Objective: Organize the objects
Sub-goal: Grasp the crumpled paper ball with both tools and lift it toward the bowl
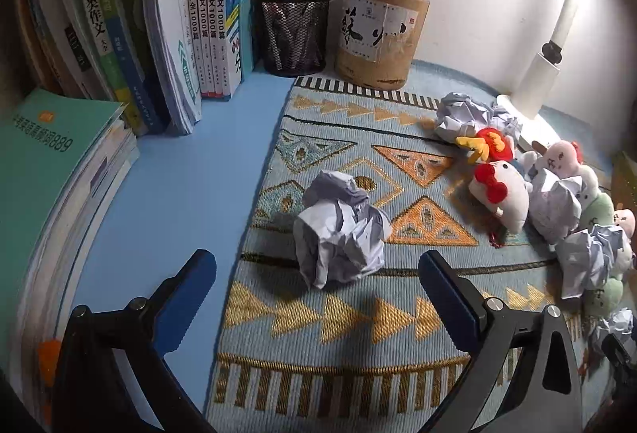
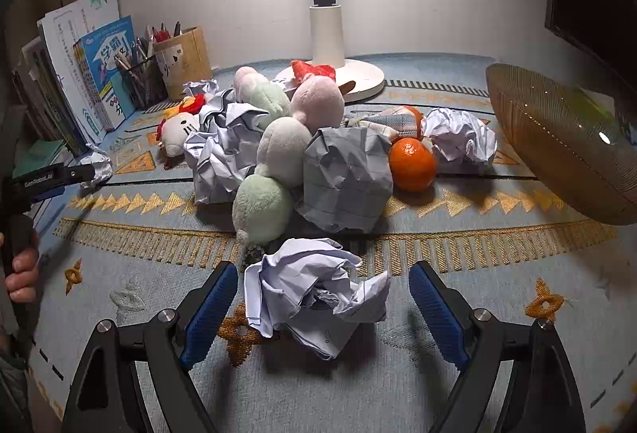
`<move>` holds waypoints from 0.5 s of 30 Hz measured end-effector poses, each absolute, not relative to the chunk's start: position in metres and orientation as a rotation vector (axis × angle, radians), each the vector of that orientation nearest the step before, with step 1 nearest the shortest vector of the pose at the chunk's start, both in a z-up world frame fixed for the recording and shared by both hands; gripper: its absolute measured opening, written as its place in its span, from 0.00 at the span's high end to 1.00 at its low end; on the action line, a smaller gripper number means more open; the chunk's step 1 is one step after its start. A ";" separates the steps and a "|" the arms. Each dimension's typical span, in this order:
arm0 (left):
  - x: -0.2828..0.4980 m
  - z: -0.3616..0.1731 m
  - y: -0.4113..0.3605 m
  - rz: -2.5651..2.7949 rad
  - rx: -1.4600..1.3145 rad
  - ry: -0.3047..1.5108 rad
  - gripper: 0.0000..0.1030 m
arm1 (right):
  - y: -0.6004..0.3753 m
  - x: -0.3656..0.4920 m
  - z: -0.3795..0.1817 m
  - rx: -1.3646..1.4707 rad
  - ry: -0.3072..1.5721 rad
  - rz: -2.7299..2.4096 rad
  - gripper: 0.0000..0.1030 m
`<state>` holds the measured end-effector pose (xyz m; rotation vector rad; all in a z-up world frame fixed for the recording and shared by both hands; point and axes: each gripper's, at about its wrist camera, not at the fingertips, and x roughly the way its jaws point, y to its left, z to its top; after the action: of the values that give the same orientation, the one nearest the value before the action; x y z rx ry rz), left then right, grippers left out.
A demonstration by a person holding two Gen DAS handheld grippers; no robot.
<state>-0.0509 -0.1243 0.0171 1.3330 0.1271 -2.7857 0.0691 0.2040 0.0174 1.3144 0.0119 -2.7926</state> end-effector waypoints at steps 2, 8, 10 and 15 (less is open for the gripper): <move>-0.056 0.015 -0.118 -2.779 1.322 0.076 0.16 | 0.206 0.071 0.019 1.304 0.001 -2.792 0.15; -0.059 0.016 -0.104 -2.821 1.304 0.049 0.58 | 0.207 0.073 0.017 1.304 -0.018 -2.776 0.41; -0.048 0.023 -0.095 -2.884 1.289 0.062 0.59 | 0.206 0.072 0.017 1.307 -0.022 -2.767 0.45; 0.000 0.047 -0.045 -3.048 1.227 0.011 0.59 | 0.210 0.079 0.023 1.237 -0.074 -2.770 0.48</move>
<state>-0.0004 -0.0450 0.0473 1.2269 0.0105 -3.0479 0.0791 0.2097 0.0229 1.2372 -0.0740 -2.7699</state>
